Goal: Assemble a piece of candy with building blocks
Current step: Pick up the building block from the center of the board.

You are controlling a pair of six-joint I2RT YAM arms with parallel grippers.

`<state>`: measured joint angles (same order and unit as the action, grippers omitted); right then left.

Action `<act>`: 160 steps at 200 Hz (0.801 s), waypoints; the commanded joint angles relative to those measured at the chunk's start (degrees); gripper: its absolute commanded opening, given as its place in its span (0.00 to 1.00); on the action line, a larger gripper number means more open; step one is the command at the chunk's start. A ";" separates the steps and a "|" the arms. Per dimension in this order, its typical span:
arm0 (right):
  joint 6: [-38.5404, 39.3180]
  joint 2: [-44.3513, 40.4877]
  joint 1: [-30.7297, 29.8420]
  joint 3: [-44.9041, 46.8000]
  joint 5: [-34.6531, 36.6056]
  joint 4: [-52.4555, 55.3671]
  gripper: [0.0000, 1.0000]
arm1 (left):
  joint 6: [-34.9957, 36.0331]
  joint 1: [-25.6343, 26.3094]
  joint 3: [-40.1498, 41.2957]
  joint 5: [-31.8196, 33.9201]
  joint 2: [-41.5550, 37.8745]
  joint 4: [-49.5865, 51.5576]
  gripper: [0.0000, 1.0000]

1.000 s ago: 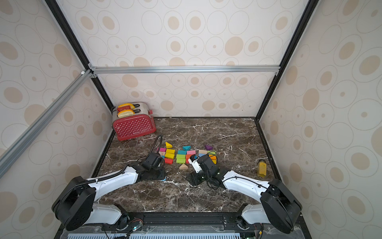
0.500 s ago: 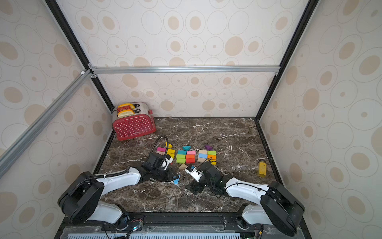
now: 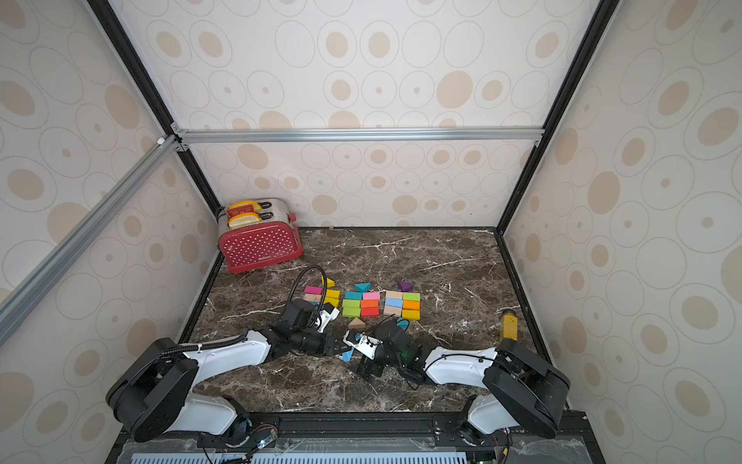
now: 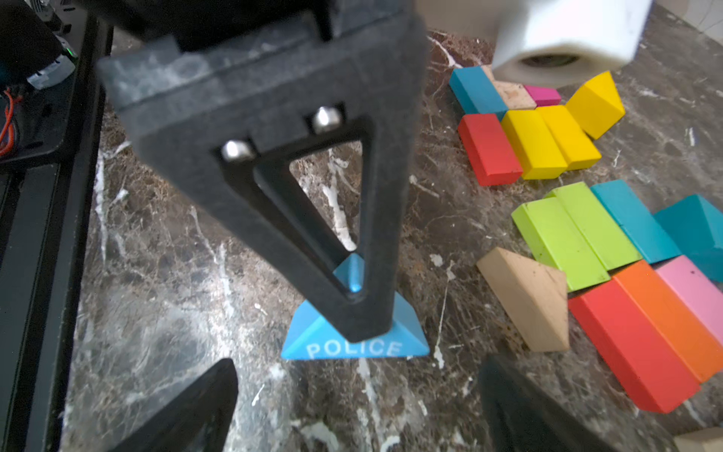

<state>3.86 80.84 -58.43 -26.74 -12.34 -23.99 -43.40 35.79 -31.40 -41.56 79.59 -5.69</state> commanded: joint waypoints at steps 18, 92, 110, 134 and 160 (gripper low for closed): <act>-2.02 2.50 -0.20 -1.03 -0.20 -4.57 0.96 | -2.36 0.42 0.10 -2.38 -2.86 -2.74 0.20; -3.49 2.63 -0.30 -1.49 -3.98 -5.73 0.85 | -2.62 0.43 0.03 -2.68 -1.98 -3.23 0.21; -3.83 3.00 -0.31 -1.06 -4.26 -6.18 0.79 | -2.65 0.42 0.02 -2.65 -1.77 -3.18 0.21; -4.46 3.45 -0.38 -1.00 -4.26 -6.51 0.70 | -2.57 0.42 0.35 -2.51 -1.73 -3.28 0.22; -4.76 3.51 -0.39 -1.01 -4.76 -6.90 0.63 | -2.66 0.44 0.36 -2.57 -1.63 -3.27 0.23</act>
<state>-0.16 83.59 -58.41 -27.14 -15.53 -29.74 -45.67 35.81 -30.96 -43.90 77.54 -7.20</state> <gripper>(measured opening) 0.651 0.306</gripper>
